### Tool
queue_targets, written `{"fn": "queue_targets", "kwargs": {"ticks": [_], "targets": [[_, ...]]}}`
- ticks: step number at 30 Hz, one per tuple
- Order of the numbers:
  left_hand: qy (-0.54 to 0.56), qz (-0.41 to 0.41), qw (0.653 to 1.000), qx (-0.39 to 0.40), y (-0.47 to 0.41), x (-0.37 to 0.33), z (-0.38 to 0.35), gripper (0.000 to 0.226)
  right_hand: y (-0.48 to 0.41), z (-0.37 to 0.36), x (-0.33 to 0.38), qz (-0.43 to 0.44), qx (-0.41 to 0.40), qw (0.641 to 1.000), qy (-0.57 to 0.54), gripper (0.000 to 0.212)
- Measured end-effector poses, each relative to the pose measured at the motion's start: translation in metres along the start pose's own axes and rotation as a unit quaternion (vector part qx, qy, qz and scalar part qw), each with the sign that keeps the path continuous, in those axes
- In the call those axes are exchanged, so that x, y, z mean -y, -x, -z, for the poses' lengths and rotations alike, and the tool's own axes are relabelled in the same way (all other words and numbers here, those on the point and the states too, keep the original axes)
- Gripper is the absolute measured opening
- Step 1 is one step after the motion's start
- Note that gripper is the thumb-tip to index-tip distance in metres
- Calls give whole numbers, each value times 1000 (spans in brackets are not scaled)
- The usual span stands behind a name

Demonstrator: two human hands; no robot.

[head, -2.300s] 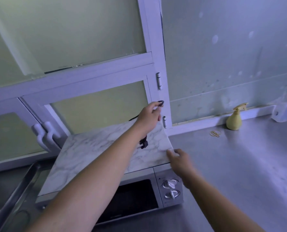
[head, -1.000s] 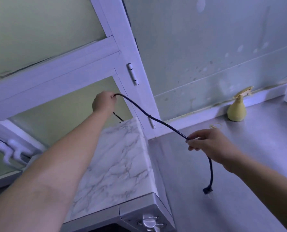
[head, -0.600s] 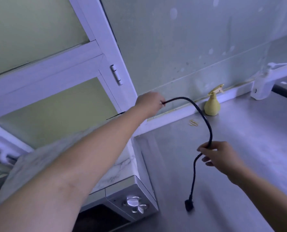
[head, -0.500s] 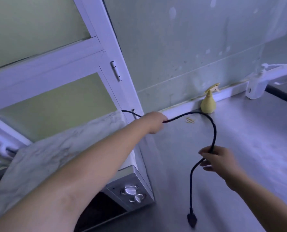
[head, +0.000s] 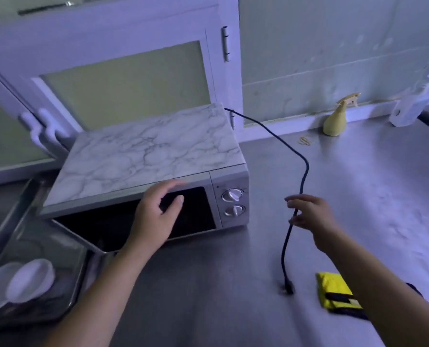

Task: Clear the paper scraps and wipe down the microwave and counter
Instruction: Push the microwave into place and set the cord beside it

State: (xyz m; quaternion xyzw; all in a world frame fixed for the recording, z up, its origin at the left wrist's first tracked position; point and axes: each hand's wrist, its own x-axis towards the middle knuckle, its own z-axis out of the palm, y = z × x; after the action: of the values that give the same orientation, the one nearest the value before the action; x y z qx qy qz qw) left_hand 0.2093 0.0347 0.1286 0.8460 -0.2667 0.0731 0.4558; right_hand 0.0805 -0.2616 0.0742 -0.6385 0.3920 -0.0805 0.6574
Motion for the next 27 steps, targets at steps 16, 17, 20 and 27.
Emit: {"fn": "queue_targets", "kwargs": {"ticks": [16,17,20,27], "targets": [[303,379,845,-226,3,163,129,85,16,-170,51,43,-93,992,-69,87],[297,379,847,-225,0,167,130,81,14,-173,51,46,-100,991,-78,86],[291,383,849,-218,-18,181,139,74,9,-188,48,46,-108,989,-87,85],[272,384,857,-210,-37,191,138,78,-4,-198,57,46,-106,990,-84,80]]}}
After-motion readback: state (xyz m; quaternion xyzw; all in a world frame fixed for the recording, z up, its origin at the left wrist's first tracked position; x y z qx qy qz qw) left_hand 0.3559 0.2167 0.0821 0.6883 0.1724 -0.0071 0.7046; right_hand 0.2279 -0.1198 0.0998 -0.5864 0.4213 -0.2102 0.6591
